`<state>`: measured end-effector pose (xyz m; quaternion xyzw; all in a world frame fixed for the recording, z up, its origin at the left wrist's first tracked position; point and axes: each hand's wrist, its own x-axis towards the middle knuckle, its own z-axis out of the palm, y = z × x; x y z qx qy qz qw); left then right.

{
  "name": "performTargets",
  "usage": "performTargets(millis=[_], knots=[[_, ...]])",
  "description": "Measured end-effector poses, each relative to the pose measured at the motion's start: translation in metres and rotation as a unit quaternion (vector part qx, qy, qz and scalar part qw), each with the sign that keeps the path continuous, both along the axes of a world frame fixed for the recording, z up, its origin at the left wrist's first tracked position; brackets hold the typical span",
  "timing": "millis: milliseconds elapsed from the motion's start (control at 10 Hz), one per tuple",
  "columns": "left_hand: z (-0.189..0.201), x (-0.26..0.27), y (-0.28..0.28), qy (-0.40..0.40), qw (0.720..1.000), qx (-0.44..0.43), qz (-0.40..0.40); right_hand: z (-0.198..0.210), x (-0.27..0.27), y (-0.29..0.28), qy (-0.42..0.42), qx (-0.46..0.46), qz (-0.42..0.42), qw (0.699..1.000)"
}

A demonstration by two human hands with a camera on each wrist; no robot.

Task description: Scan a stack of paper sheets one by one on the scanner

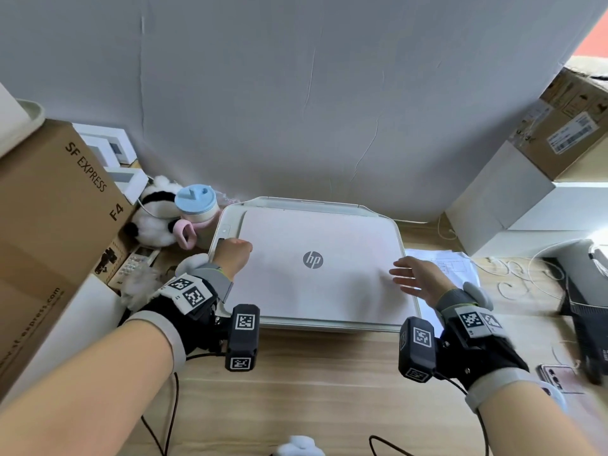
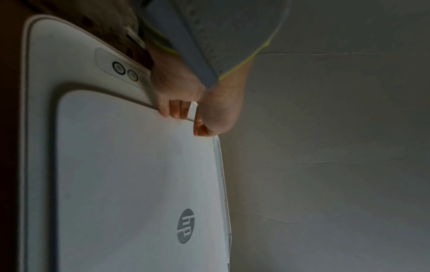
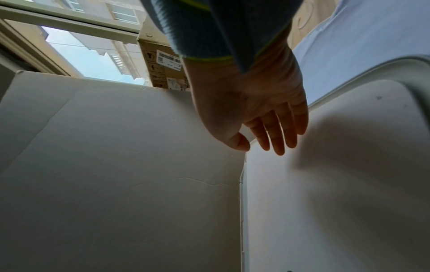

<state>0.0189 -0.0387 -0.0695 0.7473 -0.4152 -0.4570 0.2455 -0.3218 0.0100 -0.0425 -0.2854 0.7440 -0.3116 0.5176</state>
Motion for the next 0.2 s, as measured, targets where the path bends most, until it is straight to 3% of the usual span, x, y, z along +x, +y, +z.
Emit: performTargets(millis=[200], knots=[[0.0061,0.0014,-0.0081,0.033,0.999,0.013,0.015,0.0054,0.0013,-0.0003,0.008,0.004,0.028,1.000]])
